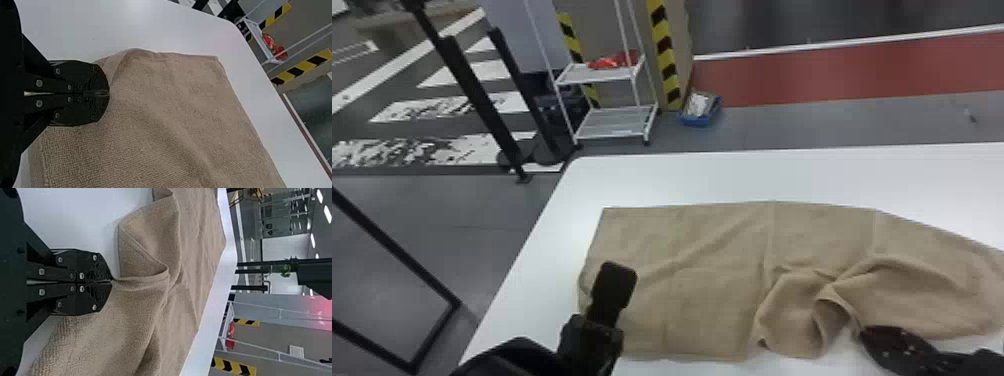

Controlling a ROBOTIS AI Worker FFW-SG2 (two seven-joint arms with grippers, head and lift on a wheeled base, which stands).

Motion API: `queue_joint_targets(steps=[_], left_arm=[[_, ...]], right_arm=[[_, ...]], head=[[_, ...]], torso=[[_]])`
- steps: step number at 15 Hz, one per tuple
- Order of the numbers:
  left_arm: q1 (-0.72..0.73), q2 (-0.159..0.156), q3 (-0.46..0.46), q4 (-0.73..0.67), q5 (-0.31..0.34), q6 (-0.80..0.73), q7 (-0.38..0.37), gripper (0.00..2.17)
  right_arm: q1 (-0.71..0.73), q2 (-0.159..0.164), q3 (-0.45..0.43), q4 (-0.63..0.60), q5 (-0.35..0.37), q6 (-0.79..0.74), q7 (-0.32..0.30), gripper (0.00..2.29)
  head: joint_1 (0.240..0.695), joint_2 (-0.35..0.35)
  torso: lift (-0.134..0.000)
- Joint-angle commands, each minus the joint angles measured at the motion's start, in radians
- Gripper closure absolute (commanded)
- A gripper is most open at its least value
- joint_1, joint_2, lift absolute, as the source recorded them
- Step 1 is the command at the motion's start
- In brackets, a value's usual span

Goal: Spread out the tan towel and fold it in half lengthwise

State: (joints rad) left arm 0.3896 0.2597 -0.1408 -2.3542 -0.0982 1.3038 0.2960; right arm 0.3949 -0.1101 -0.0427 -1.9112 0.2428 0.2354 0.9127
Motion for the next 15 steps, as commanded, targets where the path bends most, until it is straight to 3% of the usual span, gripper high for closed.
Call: queue_joint_targets(steps=[1,4,6,9,11,14,15], left_arm=[[0.0,0.0,0.0,0.003,-0.002,0.003,0.0,1.91],[0.009,0.001,0.004,-0.005,-0.006,0.003,0.003,1.91],[0.014,0.001,0.006,-0.01,-0.006,0.003,0.003,1.91],[0.011,0.0,0.0,-0.01,-0.008,-0.001,-0.003,1.91],[0.009,0.001,-0.013,-0.01,-0.012,0.003,-0.005,1.91],[0.009,0.001,-0.014,-0.005,-0.015,0.003,-0.003,1.91],[0.008,0.001,-0.013,-0.005,-0.02,0.003,-0.005,1.91]], right_arm=[[-0.004,0.0,-0.011,-0.034,-0.022,0.025,0.002,1.57],[-0.022,-0.01,-0.117,-0.085,-0.1,0.083,0.005,1.57],[-0.079,-0.025,-0.232,-0.078,-0.151,0.132,0.003,1.57],[-0.209,-0.111,-0.347,-0.011,-0.218,0.246,0.008,1.57],[-0.284,-0.161,-0.356,0.034,-0.226,0.298,0.022,1.56],[-0.341,-0.18,-0.309,0.1,-0.198,0.328,0.048,1.54],[-0.34,-0.177,-0.272,0.11,-0.177,0.319,0.049,1.4]], head=[[0.695,0.291],[0.695,0.282],[0.695,0.229],[0.695,0.122],[0.695,0.024],[0.695,-0.037],[0.695,-0.039]], torso=[[-0.128],[-0.128],[-0.128],[-0.128],[-0.128],[-0.128],[-0.128]])
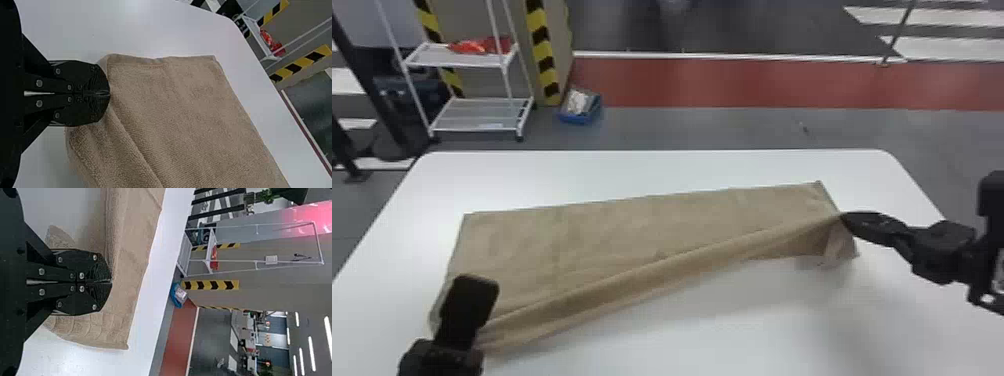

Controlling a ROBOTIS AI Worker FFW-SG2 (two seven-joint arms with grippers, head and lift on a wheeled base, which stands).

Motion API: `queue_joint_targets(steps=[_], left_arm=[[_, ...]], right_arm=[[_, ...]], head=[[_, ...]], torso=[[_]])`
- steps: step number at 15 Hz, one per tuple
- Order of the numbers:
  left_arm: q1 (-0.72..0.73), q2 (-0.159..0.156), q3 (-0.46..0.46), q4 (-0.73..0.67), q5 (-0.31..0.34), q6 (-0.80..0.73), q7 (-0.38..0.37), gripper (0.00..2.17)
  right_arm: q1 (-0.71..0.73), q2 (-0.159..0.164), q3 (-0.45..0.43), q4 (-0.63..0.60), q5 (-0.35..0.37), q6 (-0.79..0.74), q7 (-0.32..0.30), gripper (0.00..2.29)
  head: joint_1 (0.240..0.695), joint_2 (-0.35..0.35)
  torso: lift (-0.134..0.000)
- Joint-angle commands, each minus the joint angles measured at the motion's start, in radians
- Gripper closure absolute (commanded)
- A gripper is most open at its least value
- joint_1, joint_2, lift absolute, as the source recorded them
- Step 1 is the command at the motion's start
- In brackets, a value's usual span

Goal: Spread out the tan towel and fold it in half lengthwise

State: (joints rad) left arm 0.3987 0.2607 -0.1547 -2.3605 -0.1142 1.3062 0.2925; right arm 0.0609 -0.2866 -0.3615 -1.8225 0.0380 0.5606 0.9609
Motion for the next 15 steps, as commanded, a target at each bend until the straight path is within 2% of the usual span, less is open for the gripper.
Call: queue_joint_targets(steps=[1,5,6,8,9,13,15], left_arm=[[-0.004,0.0,0.001,0.003,-0.005,0.0,-0.001,1.91],[-0.023,0.002,-0.002,0.009,-0.005,0.003,-0.003,1.91],[-0.027,0.002,-0.003,0.012,-0.005,0.006,-0.003,1.91],[-0.034,0.002,-0.006,0.02,-0.005,0.006,-0.003,1.91],[-0.034,0.002,-0.008,0.02,-0.005,0.006,-0.003,1.91],[-0.034,0.005,-0.008,0.023,-0.004,0.003,-0.003,1.91],[-0.032,0.005,-0.009,0.026,-0.004,0.0,-0.003,1.91]], right_arm=[[0.002,0.001,0.075,0.029,0.039,-0.024,0.001,1.38],[-0.006,0.004,0.138,0.088,0.06,-0.089,0.018,1.38],[-0.012,0.004,0.147,0.103,0.069,-0.101,0.016,1.3],[-0.009,0.007,0.139,0.109,0.071,-0.119,0.012,0.33],[0.004,0.01,0.121,0.1,0.062,-0.129,0.012,0.1],[0.134,0.017,-0.004,-0.024,-0.029,-0.169,0.025,0.05],[0.218,0.027,-0.043,-0.057,-0.067,-0.239,0.038,0.13]], head=[[0.695,-0.034],[0.695,0.03],[0.695,0.038],[0.695,0.047],[0.695,0.048],[0.695,0.027],[0.695,0.012]], torso=[[-0.128],[-0.128],[-0.128],[-0.128],[-0.128],[-0.128],[-0.128]])
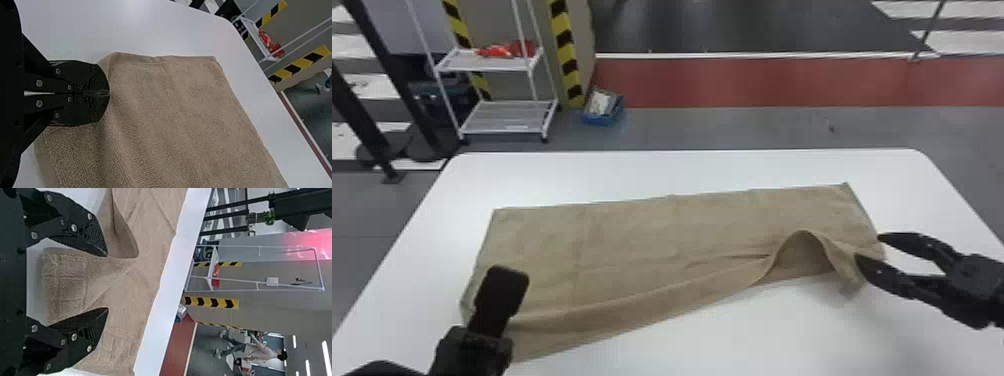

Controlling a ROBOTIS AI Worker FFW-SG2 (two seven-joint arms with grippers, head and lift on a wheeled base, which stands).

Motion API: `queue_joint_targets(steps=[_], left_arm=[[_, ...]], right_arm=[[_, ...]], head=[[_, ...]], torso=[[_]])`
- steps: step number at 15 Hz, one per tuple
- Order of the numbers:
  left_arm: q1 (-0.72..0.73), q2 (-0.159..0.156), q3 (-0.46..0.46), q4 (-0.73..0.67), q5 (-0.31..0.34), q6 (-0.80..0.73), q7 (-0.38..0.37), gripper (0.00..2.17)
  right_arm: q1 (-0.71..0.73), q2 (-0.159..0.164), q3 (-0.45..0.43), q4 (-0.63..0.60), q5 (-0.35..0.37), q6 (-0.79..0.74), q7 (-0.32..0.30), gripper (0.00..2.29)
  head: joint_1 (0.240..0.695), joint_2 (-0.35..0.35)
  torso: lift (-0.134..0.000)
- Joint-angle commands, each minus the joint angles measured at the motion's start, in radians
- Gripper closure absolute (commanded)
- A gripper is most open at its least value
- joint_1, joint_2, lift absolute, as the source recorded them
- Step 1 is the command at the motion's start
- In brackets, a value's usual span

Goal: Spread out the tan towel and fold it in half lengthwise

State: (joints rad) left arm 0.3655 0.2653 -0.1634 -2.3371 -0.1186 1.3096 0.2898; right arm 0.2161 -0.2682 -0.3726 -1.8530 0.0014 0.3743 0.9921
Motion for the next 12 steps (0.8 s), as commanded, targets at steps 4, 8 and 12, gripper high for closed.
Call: queue_joint_targets(steps=[4,8,12], left_arm=[[0.001,0.0,-0.007,0.009,0.0,-0.003,-0.001,1.91],[0.001,0.0,-0.016,0.01,-0.001,-0.003,-0.001,1.91],[0.007,0.0,-0.018,0.009,-0.003,-0.003,0.0,1.91]], right_arm=[[0.175,0.047,-0.054,0.017,-0.029,-0.246,0.005,0.24],[0.17,0.055,-0.029,0.152,-0.011,-0.412,-0.067,0.28],[0.123,0.055,-0.002,0.244,-0.003,-0.461,-0.101,0.29]], head=[[0.695,-0.005],[0.695,-0.014],[0.695,-0.024]], torso=[[-0.128],[-0.128],[-0.128]])
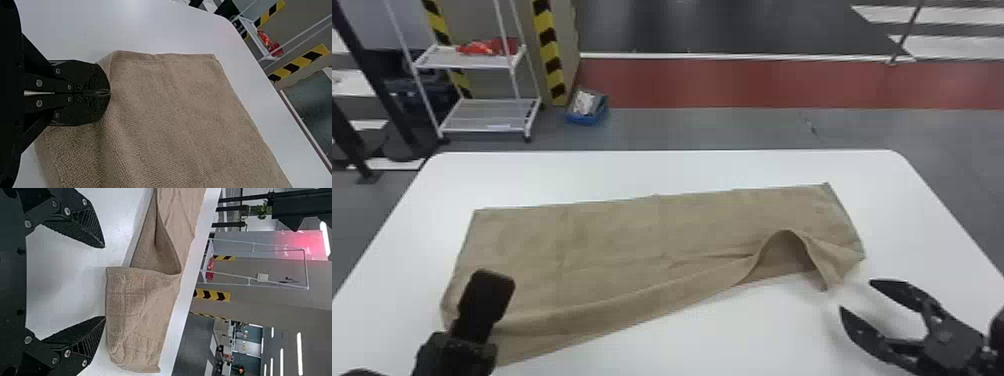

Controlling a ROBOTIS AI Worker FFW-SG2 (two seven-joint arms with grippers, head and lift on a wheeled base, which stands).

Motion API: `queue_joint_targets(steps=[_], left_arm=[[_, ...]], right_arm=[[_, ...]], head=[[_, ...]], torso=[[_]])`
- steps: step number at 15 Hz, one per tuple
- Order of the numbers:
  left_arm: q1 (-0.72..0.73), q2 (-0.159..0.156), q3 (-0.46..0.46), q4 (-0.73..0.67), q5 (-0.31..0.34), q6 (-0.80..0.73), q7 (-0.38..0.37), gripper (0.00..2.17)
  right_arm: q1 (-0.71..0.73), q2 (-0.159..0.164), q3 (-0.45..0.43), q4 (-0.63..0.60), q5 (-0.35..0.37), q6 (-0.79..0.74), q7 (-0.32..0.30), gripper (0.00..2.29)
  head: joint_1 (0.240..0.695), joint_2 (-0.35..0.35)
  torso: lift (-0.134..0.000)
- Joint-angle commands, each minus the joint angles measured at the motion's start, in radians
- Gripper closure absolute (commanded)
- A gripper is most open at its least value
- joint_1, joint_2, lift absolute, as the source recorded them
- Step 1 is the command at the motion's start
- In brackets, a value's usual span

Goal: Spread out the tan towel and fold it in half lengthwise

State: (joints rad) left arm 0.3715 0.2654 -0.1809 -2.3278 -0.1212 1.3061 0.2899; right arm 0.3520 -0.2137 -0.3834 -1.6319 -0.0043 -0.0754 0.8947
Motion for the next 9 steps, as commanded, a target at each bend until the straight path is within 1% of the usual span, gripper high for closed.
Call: queue_joint_targets(steps=[1,4,8,9], left_arm=[[0.001,0.001,0.0,-0.001,0.0,0.0,0.0,1.91],[0.003,0.003,-0.002,-0.001,0.0,0.0,-0.002,1.91],[0.003,0.006,0.001,-0.001,0.0,-0.003,0.0,1.91],[0.003,0.008,0.003,-0.001,0.0,-0.003,0.0,1.91]], right_arm=[[-0.021,0.0,0.018,0.032,0.003,-0.014,-0.005,0.29],[-0.039,0.0,0.044,0.046,0.017,-0.014,-0.028,0.29],[-0.073,0.008,0.061,0.063,0.052,0.001,-0.043,0.5],[-0.077,0.008,0.061,0.067,0.056,0.004,-0.048,0.5]], head=[[0.695,-0.024],[0.695,-0.016],[0.695,0.002],[0.695,0.005]], torso=[[-0.128],[-0.128],[-0.128],[-0.128]])
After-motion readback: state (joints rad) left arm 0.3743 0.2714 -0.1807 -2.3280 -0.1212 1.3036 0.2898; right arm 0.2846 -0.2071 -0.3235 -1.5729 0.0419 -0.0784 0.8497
